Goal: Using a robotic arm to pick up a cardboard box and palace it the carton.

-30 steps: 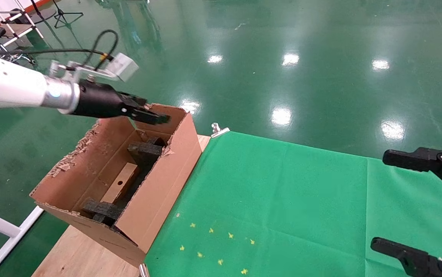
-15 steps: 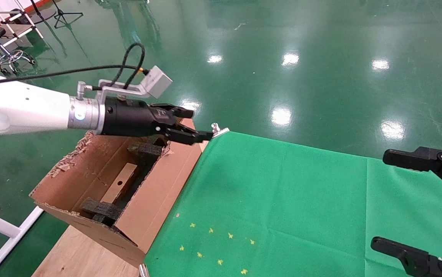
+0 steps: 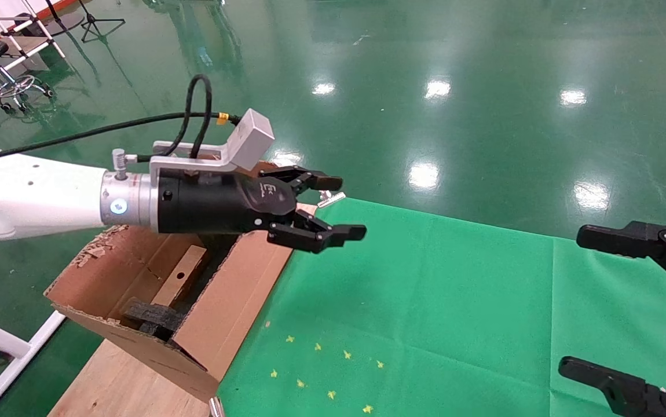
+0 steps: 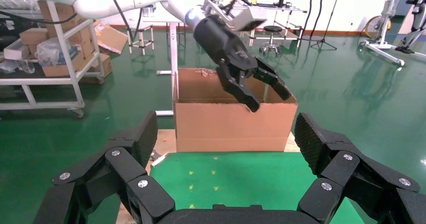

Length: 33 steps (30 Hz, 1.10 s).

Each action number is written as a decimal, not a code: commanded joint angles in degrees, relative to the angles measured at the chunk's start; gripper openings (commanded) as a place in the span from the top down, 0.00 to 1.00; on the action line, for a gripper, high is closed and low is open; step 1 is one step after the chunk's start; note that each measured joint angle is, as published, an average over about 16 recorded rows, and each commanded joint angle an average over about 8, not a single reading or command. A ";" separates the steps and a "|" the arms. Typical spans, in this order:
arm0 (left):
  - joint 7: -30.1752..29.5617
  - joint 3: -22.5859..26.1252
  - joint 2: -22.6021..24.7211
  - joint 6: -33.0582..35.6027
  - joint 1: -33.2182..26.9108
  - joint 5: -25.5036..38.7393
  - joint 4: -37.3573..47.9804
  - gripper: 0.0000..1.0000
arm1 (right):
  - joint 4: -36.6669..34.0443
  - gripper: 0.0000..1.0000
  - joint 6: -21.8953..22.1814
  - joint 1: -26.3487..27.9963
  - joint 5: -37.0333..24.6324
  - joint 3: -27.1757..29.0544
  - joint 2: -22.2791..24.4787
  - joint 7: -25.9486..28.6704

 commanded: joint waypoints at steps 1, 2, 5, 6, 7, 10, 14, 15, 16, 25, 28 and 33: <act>0.73 -1.74 -0.34 0.78 1.71 -1.36 -1.79 0.00 | 0.00 0.00 0.00 0.00 0.00 0.00 0.00 0.00; 1.10 -2.61 -0.51 1.18 2.57 -2.05 -2.69 0.00 | 0.00 0.00 0.00 0.00 0.00 0.00 0.00 0.00; 2.18 -5.21 -1.01 2.35 5.12 -4.08 -5.37 0.00 | 0.00 0.00 0.00 0.00 0.00 0.00 0.00 0.00; 2.54 -6.05 -1.18 2.72 5.95 -4.74 -6.24 0.00 | 0.00 0.00 0.00 0.00 0.00 0.00 0.00 0.00; 2.90 -6.93 -1.35 3.12 6.81 -5.43 -7.14 0.00 | 0.00 0.00 0.00 0.00 0.00 0.00 0.00 0.00; 3.99 -9.52 -1.85 4.28 9.35 -7.46 -9.81 0.00 | 0.00 0.00 0.00 0.00 0.00 -0.01 0.00 0.00; 5.45 -12.99 -2.52 5.85 12.76 -10.18 -13.38 0.00 | 0.00 0.00 0.00 0.00 0.01 -0.01 0.00 0.00; 5.80 -13.83 -2.69 6.23 13.59 -10.84 -14.25 0.00 | 0.00 0.00 0.00 0.00 0.01 -0.01 0.00 0.00; 6.17 -14.71 -2.86 6.62 14.45 -11.53 -15.16 0.00 | 0.00 0.00 0.00 0.00 0.01 -0.01 0.00 0.00; 8.73 -21.11 -4.09 9.51 20.73 -16.57 -21.77 0.00 | -0.01 0.00 0.01 -0.01 0.01 -0.01 0.01 -0.01; 8.95 -21.85 -4.24 9.88 21.47 -17.21 -22.51 0.00 | -0.02 0.00 0.02 -0.01 0.01 -0.01 0.01 -0.01; 8.84 -21.56 -4.22 9.77 21.19 -17.04 -22.17 0.00 | -0.02 0.00 0.02 -0.01 0.01 -0.01 0.01 -0.01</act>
